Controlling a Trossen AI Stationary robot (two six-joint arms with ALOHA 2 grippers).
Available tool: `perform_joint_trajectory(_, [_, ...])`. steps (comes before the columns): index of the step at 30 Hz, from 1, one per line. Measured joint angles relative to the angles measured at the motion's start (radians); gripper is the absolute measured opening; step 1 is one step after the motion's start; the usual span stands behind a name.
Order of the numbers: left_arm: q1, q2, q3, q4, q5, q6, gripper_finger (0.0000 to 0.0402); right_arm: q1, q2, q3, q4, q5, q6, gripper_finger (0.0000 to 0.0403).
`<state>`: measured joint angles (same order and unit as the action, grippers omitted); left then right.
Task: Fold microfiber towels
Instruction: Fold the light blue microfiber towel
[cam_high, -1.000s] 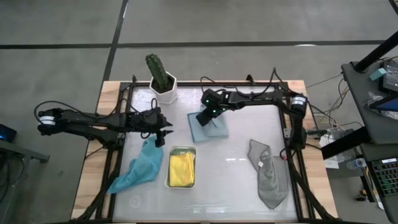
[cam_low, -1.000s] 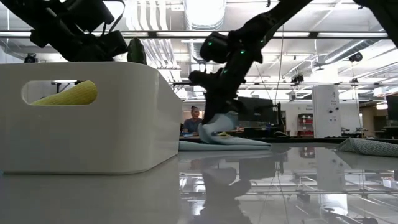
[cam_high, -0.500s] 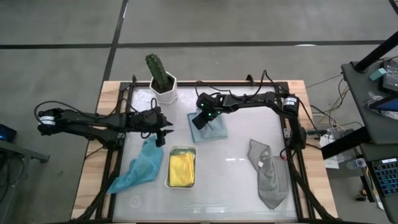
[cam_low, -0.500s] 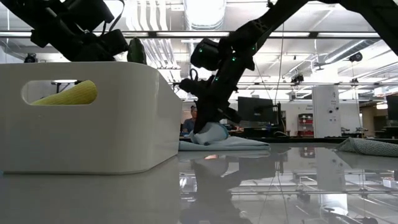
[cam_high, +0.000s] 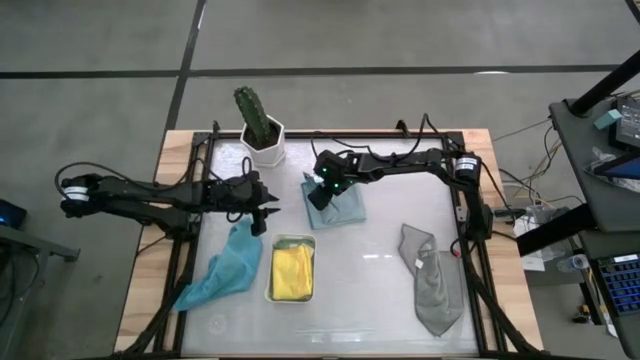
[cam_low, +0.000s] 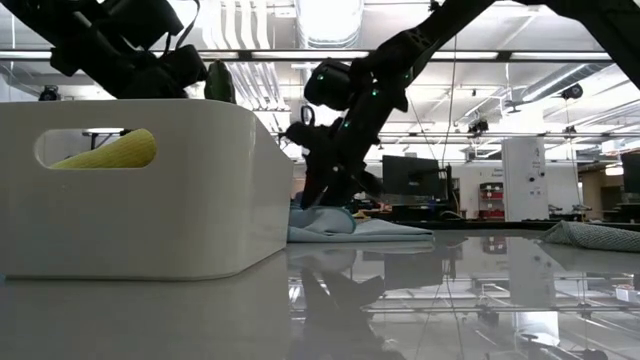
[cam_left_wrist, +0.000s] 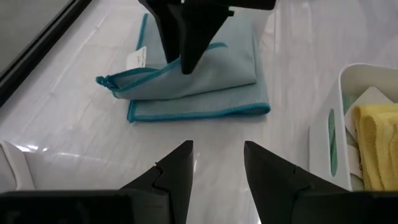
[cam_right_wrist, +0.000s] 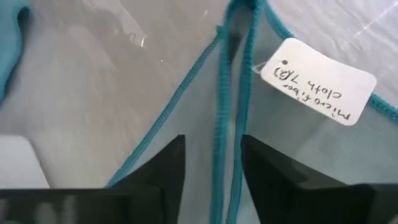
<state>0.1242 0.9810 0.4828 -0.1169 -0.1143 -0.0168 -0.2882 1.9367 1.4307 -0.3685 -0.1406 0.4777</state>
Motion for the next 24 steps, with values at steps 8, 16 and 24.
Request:
perform_joint_trajectory(8, [0.0,0.0,0.0,0.021,0.0,-0.007,0.0128,0.008,-0.088,0.001,-0.05,-0.033,-0.158,0.0194])
perform_joint_trajectory(16, [0.0,0.0,0.0,0.098,0.0,-0.006,0.0128,0.021,-0.131,-0.001,-0.178,0.013,-0.296,0.016])
perform_joint_trajectory(24, [0.0,0.0,0.0,0.095,0.0,-0.005,0.0128,0.029,-0.094,-0.079,-0.138,0.141,-0.322,0.0046])
